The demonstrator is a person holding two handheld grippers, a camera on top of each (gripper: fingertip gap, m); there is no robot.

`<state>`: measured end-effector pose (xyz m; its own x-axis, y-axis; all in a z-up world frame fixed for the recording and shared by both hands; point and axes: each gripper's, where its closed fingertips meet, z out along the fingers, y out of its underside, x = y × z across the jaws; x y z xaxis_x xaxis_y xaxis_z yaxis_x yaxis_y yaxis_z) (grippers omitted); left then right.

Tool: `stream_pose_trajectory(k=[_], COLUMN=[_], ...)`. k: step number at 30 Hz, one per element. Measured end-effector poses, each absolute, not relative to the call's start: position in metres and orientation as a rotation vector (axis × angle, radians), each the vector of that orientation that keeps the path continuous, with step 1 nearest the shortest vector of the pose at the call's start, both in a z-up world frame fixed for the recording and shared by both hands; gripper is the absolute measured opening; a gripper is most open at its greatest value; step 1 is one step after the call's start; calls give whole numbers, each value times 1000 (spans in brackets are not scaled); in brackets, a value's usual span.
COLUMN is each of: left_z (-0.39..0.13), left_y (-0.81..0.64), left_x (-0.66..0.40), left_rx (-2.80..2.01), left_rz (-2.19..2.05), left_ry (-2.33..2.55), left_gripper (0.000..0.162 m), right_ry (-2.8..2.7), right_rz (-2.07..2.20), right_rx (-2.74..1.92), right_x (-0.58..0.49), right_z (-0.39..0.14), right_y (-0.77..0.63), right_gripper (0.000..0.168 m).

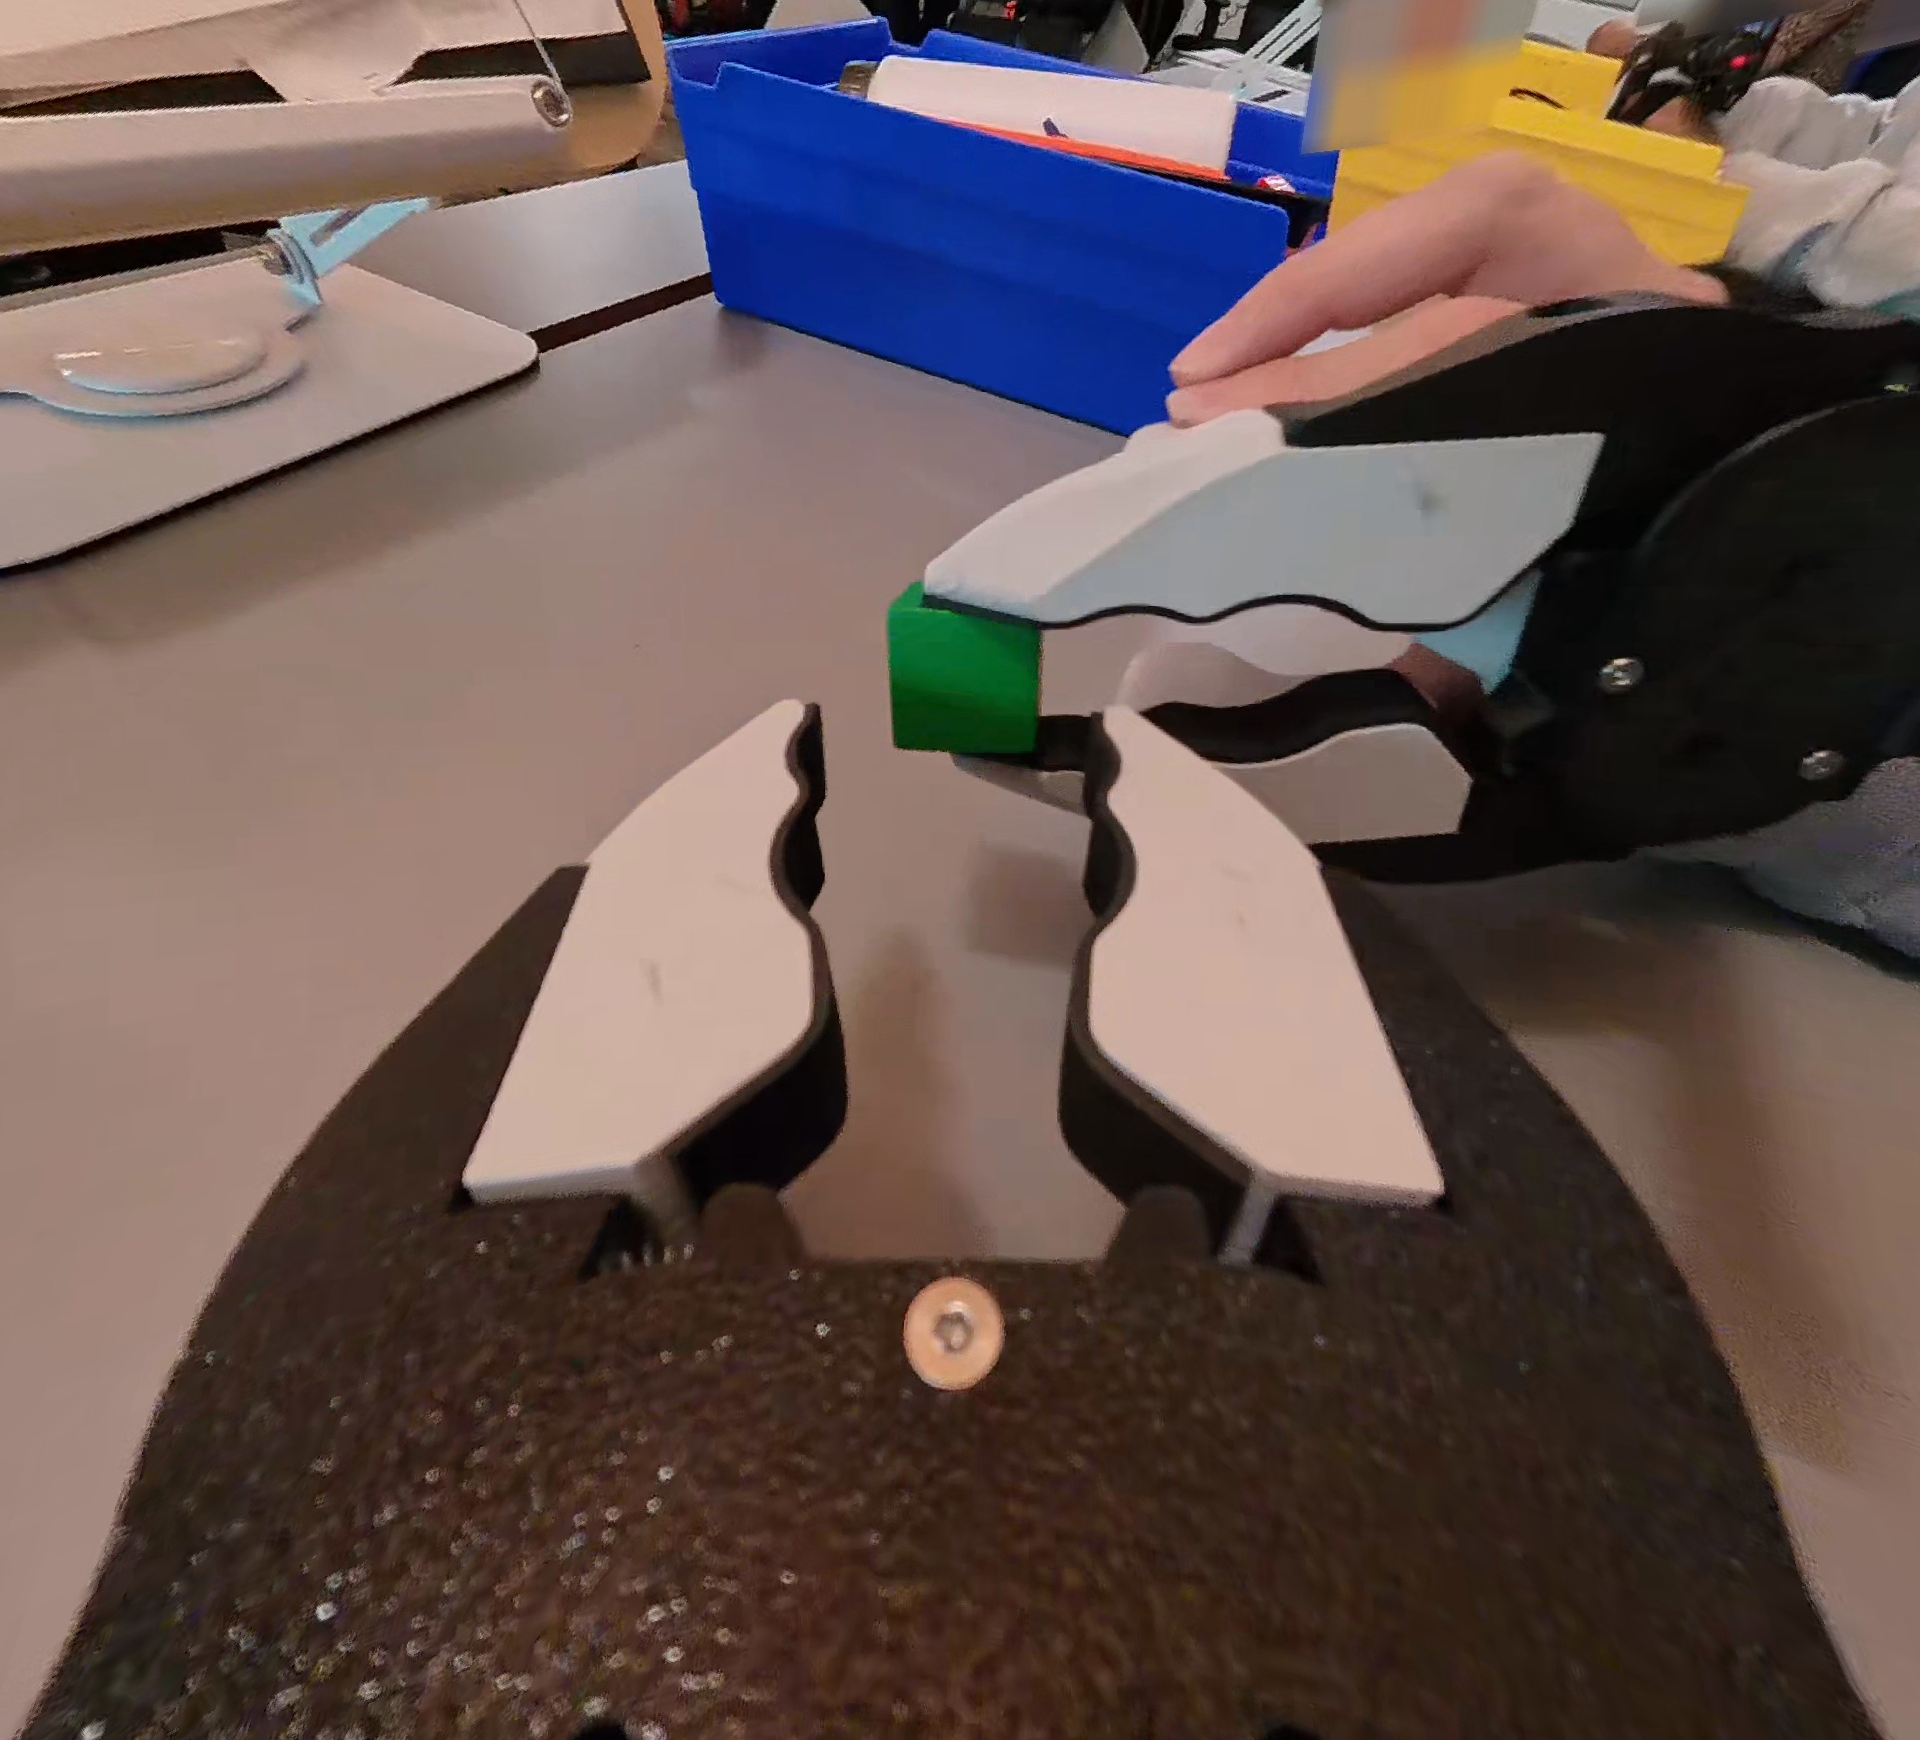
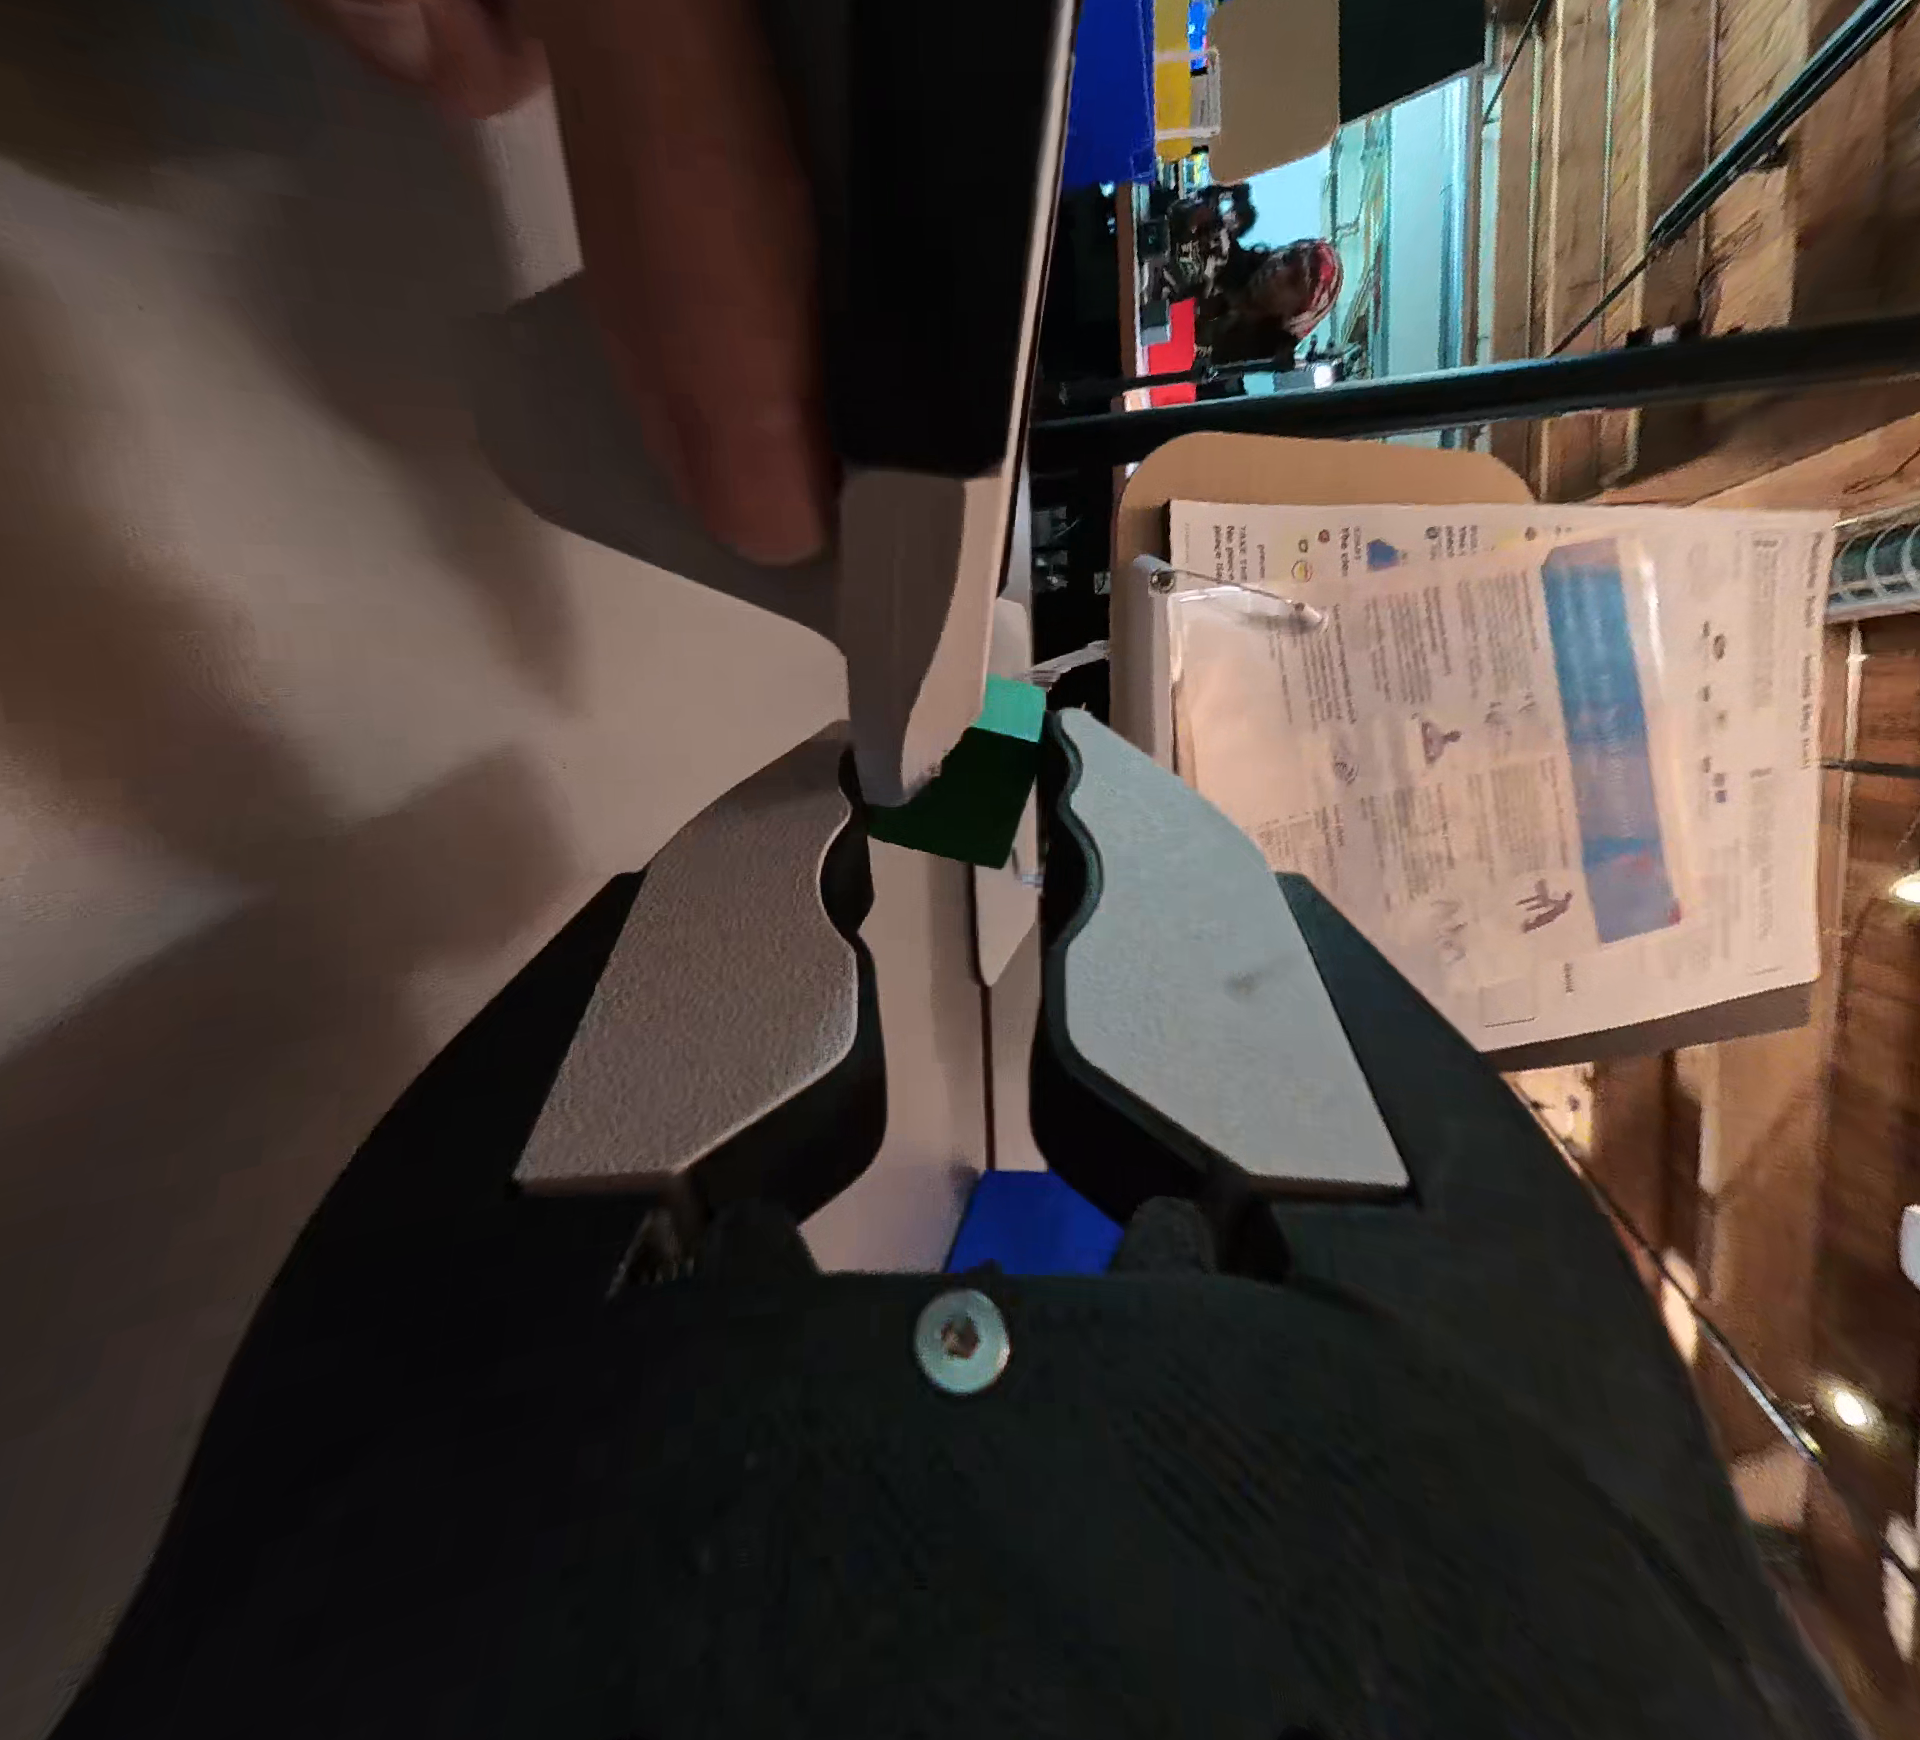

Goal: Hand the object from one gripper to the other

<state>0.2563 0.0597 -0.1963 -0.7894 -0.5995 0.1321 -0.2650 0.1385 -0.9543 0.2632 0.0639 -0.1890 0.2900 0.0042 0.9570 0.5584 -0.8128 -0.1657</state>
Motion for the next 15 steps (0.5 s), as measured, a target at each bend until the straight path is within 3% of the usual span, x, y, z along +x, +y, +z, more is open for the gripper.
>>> stream_pose_trajectory(k=[5,8,11,14,15], left_z=[-193,-192,-183,-164,-159], left_y=[56,57,57,59,61], left_x=[251,251,247,240,237], left_rx=[-802,-780,-776,-709,-678], left_rz=[-1763,-1767,-1888,-2123,-2198], left_ry=[2147,2156,2140,2076,2057], left_gripper=[27,27,27,27,27], right_ry=[-560,-500,-304,2,83], right_rz=[-1548,-1477,-1125,-543,-336], right_rx=[-2056,-2030,-1911,-1704,-1621], right_x=[255,254,245,236,233], right_z=[-187,-186,-177,-152,-142], right_y=[71,71,70,65,62], right_gripper=[30,30,31,57,56])
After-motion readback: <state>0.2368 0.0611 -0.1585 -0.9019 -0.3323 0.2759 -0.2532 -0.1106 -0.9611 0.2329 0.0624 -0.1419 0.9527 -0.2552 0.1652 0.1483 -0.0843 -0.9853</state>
